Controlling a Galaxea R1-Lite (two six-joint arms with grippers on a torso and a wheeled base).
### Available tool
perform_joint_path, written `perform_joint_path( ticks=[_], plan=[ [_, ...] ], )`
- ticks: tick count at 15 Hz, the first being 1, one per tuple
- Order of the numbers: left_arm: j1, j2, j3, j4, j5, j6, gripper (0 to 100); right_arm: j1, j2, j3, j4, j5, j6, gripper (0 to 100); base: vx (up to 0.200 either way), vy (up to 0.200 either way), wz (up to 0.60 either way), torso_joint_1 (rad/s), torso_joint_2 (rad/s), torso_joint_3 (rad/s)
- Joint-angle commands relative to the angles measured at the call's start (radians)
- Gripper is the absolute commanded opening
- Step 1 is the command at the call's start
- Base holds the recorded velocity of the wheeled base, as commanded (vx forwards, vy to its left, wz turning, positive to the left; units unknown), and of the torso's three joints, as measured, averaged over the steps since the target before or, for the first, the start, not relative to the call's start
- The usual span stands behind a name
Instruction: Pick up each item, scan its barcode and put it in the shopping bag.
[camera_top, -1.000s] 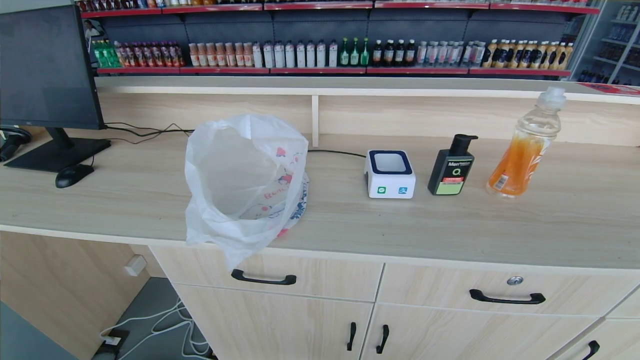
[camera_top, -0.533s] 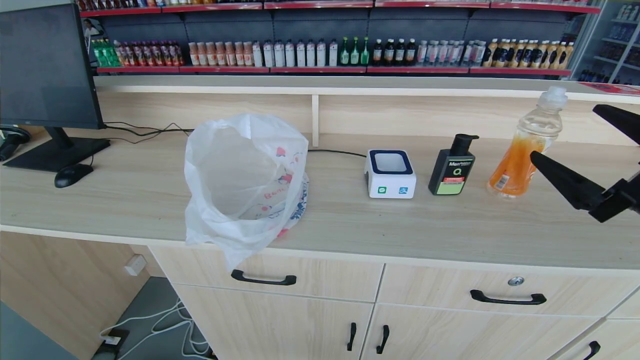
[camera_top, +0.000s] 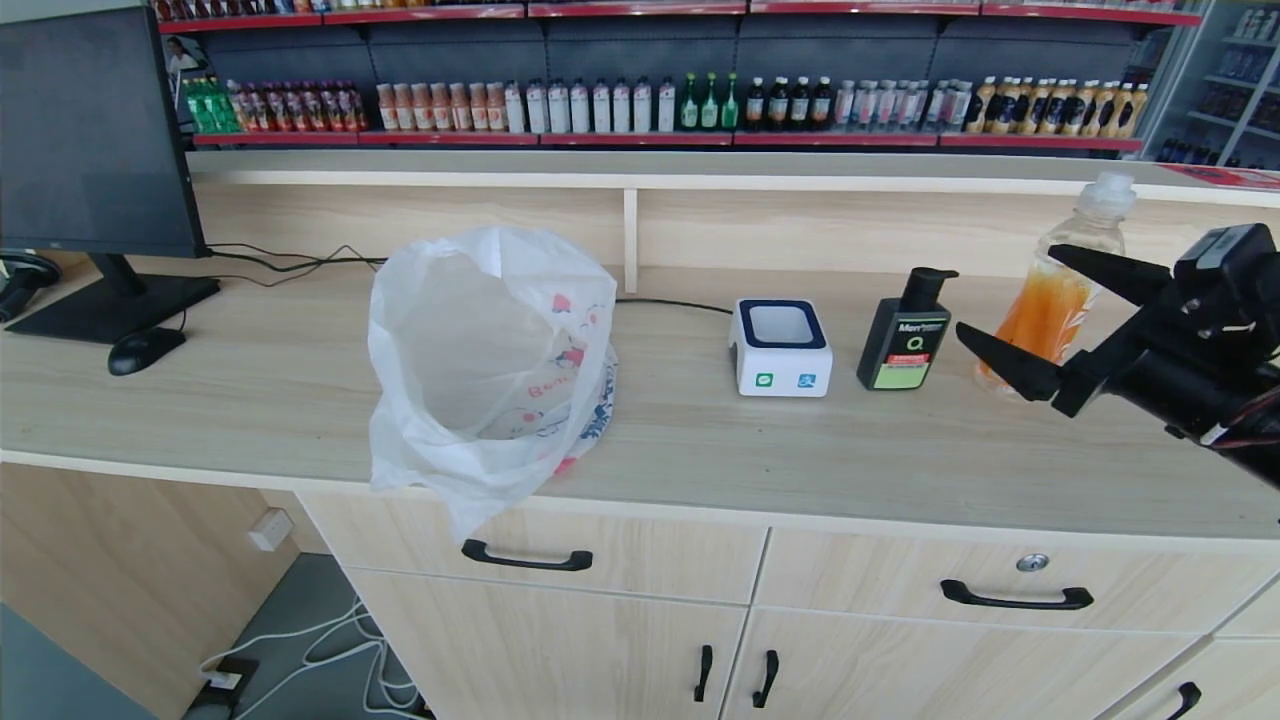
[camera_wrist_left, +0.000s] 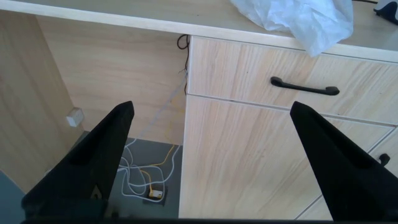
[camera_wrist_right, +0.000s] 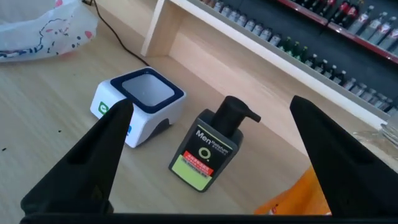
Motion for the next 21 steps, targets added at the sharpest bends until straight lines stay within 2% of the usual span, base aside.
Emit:
perform_joint_path(
  ticks=[1,10,14,21],
  plan=[
    [0.0,0.001,0.0,-0.001,0.001,-0.001,100,0.006,0.09,-0.042,-0.001,0.0,-0.003,100,0.0,0.0,0.0,0.0,0.0,0.0],
    [0.0,0.001,0.0,-0.001,0.001,-0.001,100,0.04,0.206,-0.172,0.017,0.014,-0.084,100,0.0,0.0,0.0,0.0,0.0,0.0],
    [0.0,0.001,0.0,-0.001,0.001,-0.001,100,0.015,0.275,-0.24,0.019,0.014,-0.084,100,0.0,0.0,0.0,0.0,0.0,0.0],
    [0.0,0.001,0.0,-0.001,0.001,-0.001,100,0.02,0.278,-0.24,0.017,0.017,-0.083,100,0.0,0.0,0.0,0.0,0.0,0.0]
  ],
)
